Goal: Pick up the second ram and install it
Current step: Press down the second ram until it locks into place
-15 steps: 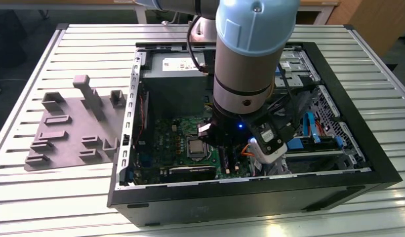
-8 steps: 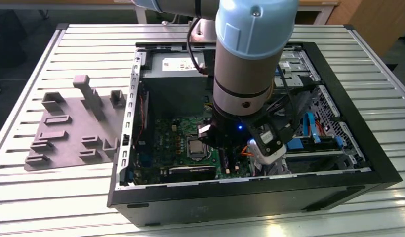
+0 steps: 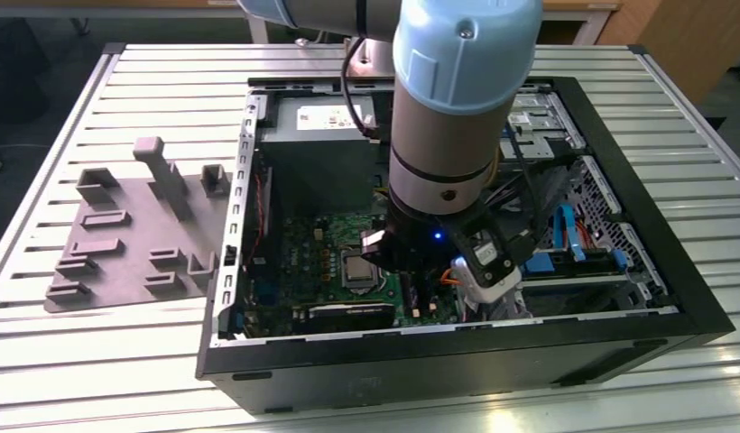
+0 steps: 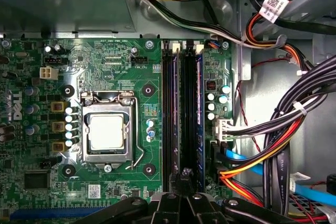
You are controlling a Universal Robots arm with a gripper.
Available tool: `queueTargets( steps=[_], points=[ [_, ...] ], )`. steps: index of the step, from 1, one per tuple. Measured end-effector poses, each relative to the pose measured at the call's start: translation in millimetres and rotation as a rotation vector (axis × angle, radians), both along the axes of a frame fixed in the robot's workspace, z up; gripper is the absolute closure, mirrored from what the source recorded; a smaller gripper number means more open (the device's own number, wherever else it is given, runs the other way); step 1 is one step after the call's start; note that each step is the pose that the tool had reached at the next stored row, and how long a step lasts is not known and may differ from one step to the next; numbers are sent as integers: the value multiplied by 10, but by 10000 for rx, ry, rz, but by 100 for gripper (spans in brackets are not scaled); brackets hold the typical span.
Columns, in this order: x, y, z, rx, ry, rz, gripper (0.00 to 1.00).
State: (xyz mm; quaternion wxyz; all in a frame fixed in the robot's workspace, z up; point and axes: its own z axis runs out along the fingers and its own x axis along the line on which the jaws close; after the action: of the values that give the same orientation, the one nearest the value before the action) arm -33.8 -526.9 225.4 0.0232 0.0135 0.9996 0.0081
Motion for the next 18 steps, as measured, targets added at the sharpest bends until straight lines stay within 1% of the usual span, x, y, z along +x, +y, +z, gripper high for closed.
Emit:
queueTargets(
  steps=[5, 10, 18],
  points=[
    [0, -1, -23, -2, 1, -1, 89],
    [0, -1, -26, -1, 0, 0, 89],
    [0, -2, -68, -4, 1, 0, 89]
  ],
)
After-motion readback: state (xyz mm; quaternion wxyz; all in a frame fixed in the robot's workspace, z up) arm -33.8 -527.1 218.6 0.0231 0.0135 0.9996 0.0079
